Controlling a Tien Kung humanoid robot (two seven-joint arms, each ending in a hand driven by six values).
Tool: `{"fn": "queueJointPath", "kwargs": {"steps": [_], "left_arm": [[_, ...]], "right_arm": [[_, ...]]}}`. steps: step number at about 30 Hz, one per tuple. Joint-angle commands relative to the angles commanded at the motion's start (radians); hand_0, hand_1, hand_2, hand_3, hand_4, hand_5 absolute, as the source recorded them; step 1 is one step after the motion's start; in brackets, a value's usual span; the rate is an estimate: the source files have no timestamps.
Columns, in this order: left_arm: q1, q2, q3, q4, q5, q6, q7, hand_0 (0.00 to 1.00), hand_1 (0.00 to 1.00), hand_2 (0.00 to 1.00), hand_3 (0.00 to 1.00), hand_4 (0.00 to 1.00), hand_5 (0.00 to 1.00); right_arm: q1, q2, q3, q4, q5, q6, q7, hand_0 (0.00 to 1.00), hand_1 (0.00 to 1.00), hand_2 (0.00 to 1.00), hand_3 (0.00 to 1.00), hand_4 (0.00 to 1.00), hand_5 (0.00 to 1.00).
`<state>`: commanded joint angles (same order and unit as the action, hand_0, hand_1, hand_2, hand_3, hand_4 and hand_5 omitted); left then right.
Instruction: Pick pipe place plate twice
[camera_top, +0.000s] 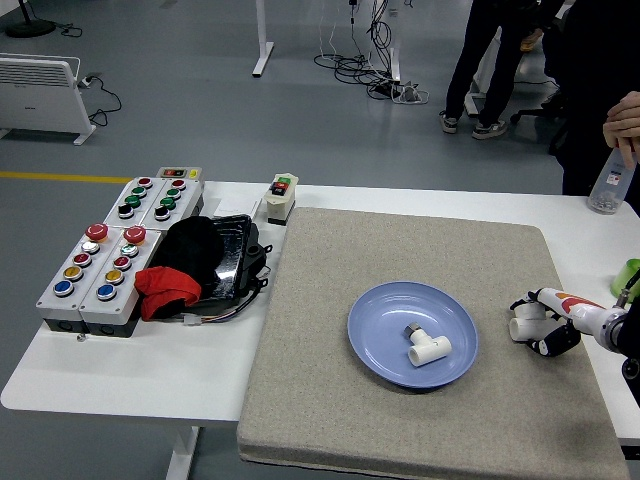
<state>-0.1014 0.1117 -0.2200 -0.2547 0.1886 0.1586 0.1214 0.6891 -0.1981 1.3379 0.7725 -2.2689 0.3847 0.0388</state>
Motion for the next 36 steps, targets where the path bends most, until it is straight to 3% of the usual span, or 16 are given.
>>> {"fn": "queueJointPath", "kwargs": {"steps": [4, 5, 11, 16, 17, 18, 22, 23, 28, 29, 34, 35, 36], "left_arm": [[-0.001, 0.0, -0.001, 0.0, 0.002, -0.001, 0.001, 0.625, 0.588, 0.542, 0.576, 0.203, 0.998], [-0.001, 0.0, 0.0, 0.0, 0.001, -0.001, 0.001, 0.625, 0.588, 0.542, 0.576, 0.203, 0.998], [-0.001, 0.001, -0.001, 0.0, 0.001, -0.001, 0.001, 0.625, 0.588, 0.542, 0.576, 0.204, 0.998], [-0.002, 0.001, 0.0, 0.0, 0.0, -0.002, 0.001, 0.625, 0.588, 0.542, 0.576, 0.204, 0.998], [-0.002, 0.001, 0.0, 0.0, 0.0, -0.002, 0.001, 0.625, 0.589, 0.543, 0.575, 0.205, 0.998], [-0.002, 0.001, 0.0, -0.001, -0.001, -0.002, 0.001, 0.625, 0.589, 0.543, 0.575, 0.205, 0.998], [-0.002, 0.002, -0.002, -0.001, 0.002, -0.002, 0.002, 0.625, 0.589, 0.543, 0.575, 0.205, 0.998], [-0.003, 0.002, -0.002, -0.001, 0.003, -0.002, 0.002, 0.625, 0.589, 0.544, 0.576, 0.205, 0.998], [-0.005, 0.003, -0.001, -0.002, -0.002, -0.001, 0.0, 0.625, 0.589, 0.544, 0.576, 0.205, 0.998], [-0.005, 0.003, -0.001, -0.002, -0.003, -0.001, 0.0, 0.625, 0.59, 0.546, 0.577, 0.204, 0.998], [-0.009, 0.004, 0.0, -0.002, 0.0, -0.001, 0.001, 0.625, 0.59, 0.546, 0.577, 0.204, 0.998], [-0.01, 0.004, 0.0, -0.002, 0.0, -0.001, 0.001, 0.625, 0.59, 0.545, 0.577, 0.203, 0.998], [-0.011, 0.004, 0.001, -0.002, -0.001, -0.002, 0.001, 0.625, 0.59, 0.545, 0.577, 0.203, 0.998]], "right_arm": [[-0.012, -0.008, -0.001, 0.035, 0.0, -0.03, 0.002, 0.485, 0.568, 0.608, 0.717, 0.526, 0.024], [-0.015, -0.011, -0.001, 0.051, 0.0, -0.033, 0.001, 0.36, 0.469, 0.548, 0.667, 0.49, 0.023], [-0.02, -0.015, -0.032, 0.165, 0.0, -0.058, -0.006, 0.348, 0.458, 0.543, 0.646, 0.475, 0.021], [-0.002, 0.009, -0.098, 0.246, 0.031, -0.078, 0.0, 0.348, 0.458, 0.543, 0.646, 0.475, 0.021], [0.01, 0.023, -0.119, 0.251, 0.05, -0.089, 0.005, 0.425, 0.499, 0.545, 0.634, 0.468, 0.025], [0.016, 0.031, -0.134, 0.254, 0.06, -0.096, 0.008, 0.425, 0.499, 0.545, 0.634, 0.468, 0.025], [0.062, 0.083, -0.199, 0.214, 0.107, -0.12, 0.022, 0.425, 0.499, 0.545, 0.634, 0.468, 0.025], [0.078, 0.102, -0.218, 0.188, 0.128, -0.124, 0.024, 0.596, 0.607, 0.616, 0.731, 0.48, 0.043], [0.126, 0.166, -0.266, 0.085, 0.137, -0.157, 0.036, 0.596, 0.607, 0.616, 0.731, 0.48, 0.043], [0.132, 0.173, -0.271, 0.071, 0.134, -0.16, 0.037, 0.779, 0.73, 0.792, 0.814, 0.538, 0.079], [0.163, 0.198, -0.292, 0.01, 0.105, -0.148, 0.042, 0.779, 0.73, 0.792, 0.814, 0.538, 0.079], [0.166, 0.198, -0.297, 0.004, 0.1, -0.139, 0.043, 0.918, 0.853, 0.975, 0.96, 0.721, 0.196], [0.169, 0.198, -0.301, -0.001, 0.097, -0.13, 0.045, 0.918, 0.853, 0.975, 0.96, 0.721, 0.196]]}}
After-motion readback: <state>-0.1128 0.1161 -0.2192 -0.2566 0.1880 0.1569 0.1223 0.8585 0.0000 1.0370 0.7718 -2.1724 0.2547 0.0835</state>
